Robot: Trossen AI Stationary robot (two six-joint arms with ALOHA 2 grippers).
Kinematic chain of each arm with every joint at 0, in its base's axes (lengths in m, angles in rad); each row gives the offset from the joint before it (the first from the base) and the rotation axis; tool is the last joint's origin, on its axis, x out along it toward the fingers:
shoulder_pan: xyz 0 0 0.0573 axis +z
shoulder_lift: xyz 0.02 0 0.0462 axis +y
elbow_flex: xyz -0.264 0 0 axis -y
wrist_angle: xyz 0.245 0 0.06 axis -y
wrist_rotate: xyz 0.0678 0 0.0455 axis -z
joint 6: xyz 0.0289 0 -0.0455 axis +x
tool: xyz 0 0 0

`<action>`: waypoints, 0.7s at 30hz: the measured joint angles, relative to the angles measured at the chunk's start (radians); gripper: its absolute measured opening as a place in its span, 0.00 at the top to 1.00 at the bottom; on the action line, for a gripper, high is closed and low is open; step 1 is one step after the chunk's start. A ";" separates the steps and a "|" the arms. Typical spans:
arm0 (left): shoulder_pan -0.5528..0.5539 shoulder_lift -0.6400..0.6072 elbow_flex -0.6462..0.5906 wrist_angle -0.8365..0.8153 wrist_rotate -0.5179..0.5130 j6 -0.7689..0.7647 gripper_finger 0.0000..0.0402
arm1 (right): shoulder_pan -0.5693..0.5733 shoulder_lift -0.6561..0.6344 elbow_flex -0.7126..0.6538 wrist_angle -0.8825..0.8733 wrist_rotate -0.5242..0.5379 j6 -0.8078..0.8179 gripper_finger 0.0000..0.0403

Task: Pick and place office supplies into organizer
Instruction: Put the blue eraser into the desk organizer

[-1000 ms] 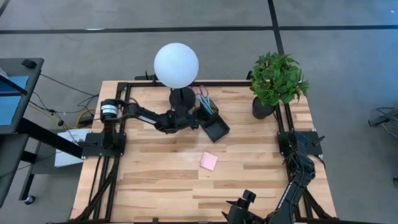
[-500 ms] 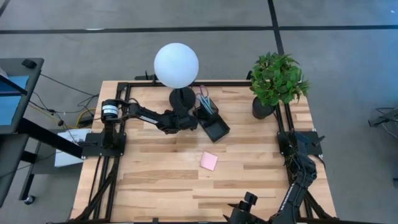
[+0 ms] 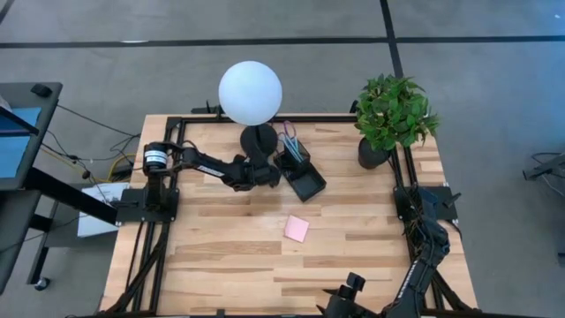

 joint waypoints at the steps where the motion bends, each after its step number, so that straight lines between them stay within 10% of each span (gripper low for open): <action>1: -0.006 0.000 0.000 0.002 -0.006 0.019 0.91 | 0.000 0.000 0.000 0.000 0.000 0.000 0.53; 13: -0.135 -0.101 -0.007 0.046 -0.033 0.128 0.95 | 0.000 0.000 0.000 0.005 0.000 0.000 0.53; 21: -0.146 -0.127 -0.004 0.372 -0.065 0.377 1.00 | 0.000 0.000 0.000 0.005 0.000 0.000 0.53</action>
